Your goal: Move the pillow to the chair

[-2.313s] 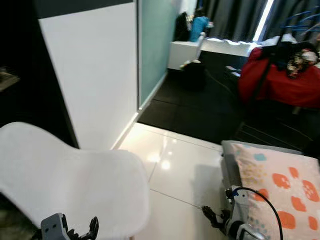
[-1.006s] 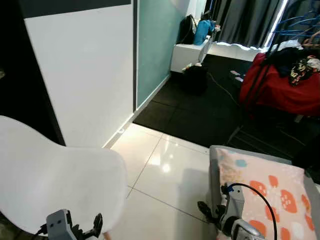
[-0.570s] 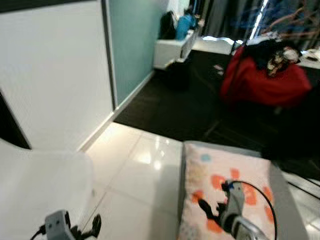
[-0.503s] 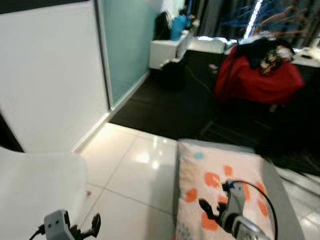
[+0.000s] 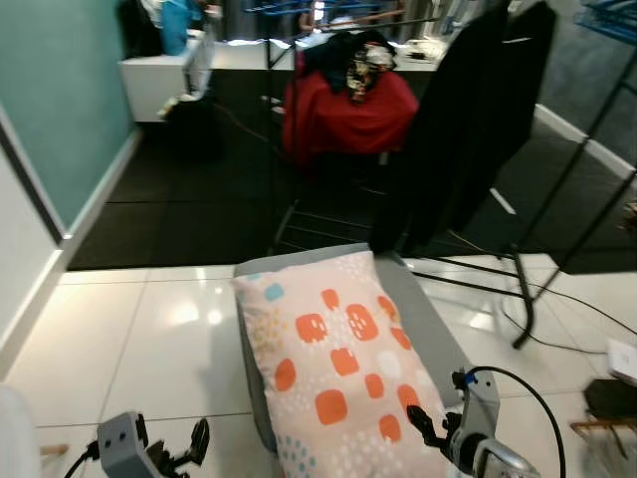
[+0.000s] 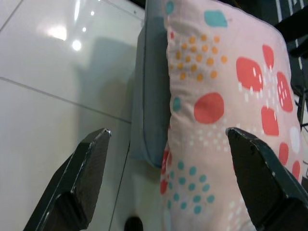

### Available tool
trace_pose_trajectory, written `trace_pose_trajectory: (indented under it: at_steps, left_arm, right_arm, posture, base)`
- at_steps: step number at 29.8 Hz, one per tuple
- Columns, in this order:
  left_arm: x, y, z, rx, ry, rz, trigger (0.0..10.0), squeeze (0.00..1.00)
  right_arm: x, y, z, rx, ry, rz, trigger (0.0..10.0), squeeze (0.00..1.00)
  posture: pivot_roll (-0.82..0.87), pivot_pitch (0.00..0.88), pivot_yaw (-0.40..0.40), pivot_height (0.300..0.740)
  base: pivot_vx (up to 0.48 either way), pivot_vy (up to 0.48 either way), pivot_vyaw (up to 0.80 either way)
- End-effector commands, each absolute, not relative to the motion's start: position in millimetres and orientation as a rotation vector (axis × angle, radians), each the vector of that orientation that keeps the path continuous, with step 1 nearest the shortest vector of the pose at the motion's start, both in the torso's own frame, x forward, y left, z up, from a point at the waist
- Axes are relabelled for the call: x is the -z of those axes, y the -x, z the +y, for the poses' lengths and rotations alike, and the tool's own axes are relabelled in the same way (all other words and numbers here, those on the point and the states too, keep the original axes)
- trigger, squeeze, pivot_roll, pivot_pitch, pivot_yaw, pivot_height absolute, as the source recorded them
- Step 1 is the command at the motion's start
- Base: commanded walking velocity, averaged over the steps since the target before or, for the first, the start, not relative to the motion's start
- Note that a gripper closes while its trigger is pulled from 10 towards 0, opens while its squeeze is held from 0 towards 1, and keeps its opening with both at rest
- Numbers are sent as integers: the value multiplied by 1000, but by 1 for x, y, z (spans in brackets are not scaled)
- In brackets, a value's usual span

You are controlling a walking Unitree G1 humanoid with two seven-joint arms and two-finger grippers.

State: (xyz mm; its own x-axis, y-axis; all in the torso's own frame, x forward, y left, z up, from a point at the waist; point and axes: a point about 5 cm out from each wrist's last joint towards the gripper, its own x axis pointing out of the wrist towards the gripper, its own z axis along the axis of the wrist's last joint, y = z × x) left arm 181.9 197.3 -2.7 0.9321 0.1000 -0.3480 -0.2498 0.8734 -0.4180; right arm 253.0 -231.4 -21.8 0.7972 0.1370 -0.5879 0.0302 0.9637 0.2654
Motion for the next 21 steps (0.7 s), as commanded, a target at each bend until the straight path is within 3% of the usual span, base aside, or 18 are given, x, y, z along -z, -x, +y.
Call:
trace_pose_trajectory:
  at_steps: [1, 17, 21]
  left_arm:
    - [9, -173, 205, -210, 475, 357, 10000, 0]
    - [8, -172, 206, -221, 457, 354, 10000, 0]
    - [7, -173, 205, -213, 455, 356, 10000, 0]
  right_arm:
    - [26, -250, -225, -55, -288, 656, 10000, 0]
    - [29, -249, -224, -58, -287, 666, 10000, 0]
    - [29, -248, -226, -52, -287, 670, 10000, 0]
  posture:
    - [-104, 56, -11, 740]
    - [-90, 80, -33, 740]
    - [-94, 82, -41, 740]
  base:
    - [0, 0, 0]
    - [0, 0, 0]
    - [0, -382, 0]
